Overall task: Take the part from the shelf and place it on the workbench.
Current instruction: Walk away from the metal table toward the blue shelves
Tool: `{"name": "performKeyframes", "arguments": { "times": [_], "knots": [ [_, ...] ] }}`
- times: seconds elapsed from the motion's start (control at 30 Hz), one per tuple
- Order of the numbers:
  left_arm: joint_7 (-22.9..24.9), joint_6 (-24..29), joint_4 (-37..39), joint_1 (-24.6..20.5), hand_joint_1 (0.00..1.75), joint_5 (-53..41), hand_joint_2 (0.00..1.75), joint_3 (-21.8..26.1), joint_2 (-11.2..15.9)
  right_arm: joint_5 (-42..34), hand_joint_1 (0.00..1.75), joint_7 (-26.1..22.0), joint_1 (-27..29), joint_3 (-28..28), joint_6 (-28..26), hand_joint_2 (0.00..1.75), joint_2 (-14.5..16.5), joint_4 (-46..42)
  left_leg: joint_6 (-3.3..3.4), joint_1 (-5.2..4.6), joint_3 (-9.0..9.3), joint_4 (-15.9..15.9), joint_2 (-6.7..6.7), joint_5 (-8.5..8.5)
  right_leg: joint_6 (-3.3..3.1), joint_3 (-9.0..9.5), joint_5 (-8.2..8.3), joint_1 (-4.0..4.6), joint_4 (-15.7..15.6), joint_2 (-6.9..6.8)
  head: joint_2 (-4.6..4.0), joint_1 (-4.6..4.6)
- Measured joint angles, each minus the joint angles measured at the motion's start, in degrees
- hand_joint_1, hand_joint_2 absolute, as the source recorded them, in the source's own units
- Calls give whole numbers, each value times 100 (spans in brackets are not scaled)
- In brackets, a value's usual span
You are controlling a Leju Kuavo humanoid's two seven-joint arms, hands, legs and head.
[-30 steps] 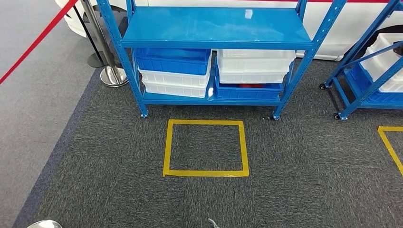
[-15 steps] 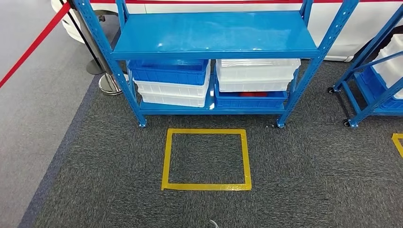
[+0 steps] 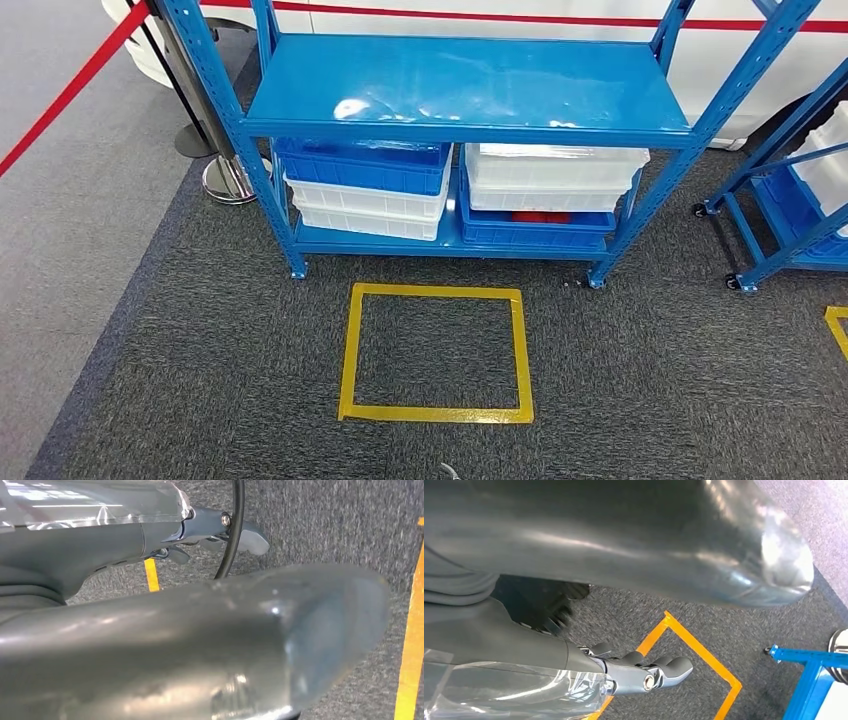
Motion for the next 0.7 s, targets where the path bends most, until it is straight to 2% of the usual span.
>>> {"name": "performKeyframes", "arguments": {
  "times": [0.03,0.07,0.1,0.13,0.17,0.2,0.3,0.37,0.4,0.47,0.5,0.53,0.57,0.6,0.63,0.67,0.7],
  "knots": [
    [0,-3,0,2,0,-1,0,0,-1,8,0,0,0,-4,2,0,0,5,0,-9,30,0,-6,-27,-6,-89,120,1,22,0,0,0],
    [-1,-6,0,3,0,-1,0,0,-2,13,0,0,1,-8,3,0,1,10,-3,-19,70,0,-15,-56,-25,-60,357,4,-191,0,-1,1],
    [-5,-11,0,4,0,-2,0,0,-4,18,0,0,1,-13,3,0,1,14,-9,-27,112,0,-24,-87,-56,64,649,11,-573,1,-1,2],
    [-13,-19,0,2,0,-2,0,0,-9,22,0,0,1,-16,4,0,1,19,-21,-42,149,5,-31,-116,-95,207,866,29,-967,2,-2,0],
    [-22,-28,0,-2,0,-2,0,0,-13,25,0,-1,1,-20,5,0,1,22,-41,-53,171,10,-39,-141,-128,319,1007,44,-1278,-1,-2,1],
    [-31,-37,0,-5,0,-2,0,0,-16,26,0,-1,2,-24,7,0,4,26,-65,-59,180,14,-44,-161,-155,379,1058,59,-1451,-2,-1,1],
    [-42,-52,0,-7,0,-2,0,0,-14,28,0,-2,6,-38,10,0,21,32,-155,-61,200,6,-49,-195,-211,421,1062,42,-1555,3,0,2],
    [-47,-54,0,-9,0,-3,0,0,-9,31,0,-4,5,-45,11,0,36,33,-220,-62,132,228,-39,-346,-262,494,1076,-4,-1619,-6,-1,-29],
    [-49,-54,0,-8,0,-3,0,0,-7,32,0,-5,4,-48,11,0,42,34,-251,-47,6,512,-33,-495,-281,529,1073,-17,-1637,-18,-1,-53],
    [-50,-53,0,-3,0,-5,0,0,-7,33,0,-5,4,-49,13,0,43,40,-308,-8,-389,1285,-23,-808,-300,572,1035,-18,-1640,-33,-1,-85],
    [-50,-52,0,2,0,-8,0,0,-7,33,0,-4,5,-49,13,0,44,46,-328,11,-545,1546,-20,-856,-299,597,1003,-18,-1638,-33,-1,-90],
    [-50,-52,0,8,0,-10,0,0,-7,33,0,-4,5,-49,13,0,44,52,-342,25,-612,1615,-18,-792,-292,629,966,-19,-1637,-28,-1,-92],
    [-51,-52,0,10,0,-11,0,0,-7,33,0,-4,5,-49,13,0,44,58,-347,36,-556,1438,-15,-610,-279,677,920,-23,-1637,-22,-1,-98],
    [-55,-54,0,11,0,-13,0,0,-6,34,0,-4,5,-49,13,0,45,63,-345,42,-403,1075,-6,-362,-261,737,865,-28,-1638,-19,-1,-100],
    [-62,-61,0,13,0,-14,0,0,-5,34,0,-4,5,-49,13,0,45,67,-333,40,-220,690,11,-186,-234,795,812,-28,-1639,-20,-1,-101],
    [-73,-72,0,10,0,-15,0,0,-5,34,0,-4,4,-49,13,0,46,71,-303,26,-54,350,26,-94,-199,840,759,-24,-1638,-22,-1,-108],
    [-84,-83,0,6,0,-15,0,0,-5,35,0,-3,2,-50,13,0,46,74,-263,9,50,147,39,-91,-163,873,720,-18,-1649,-27,-1,-107]
  ]
}}
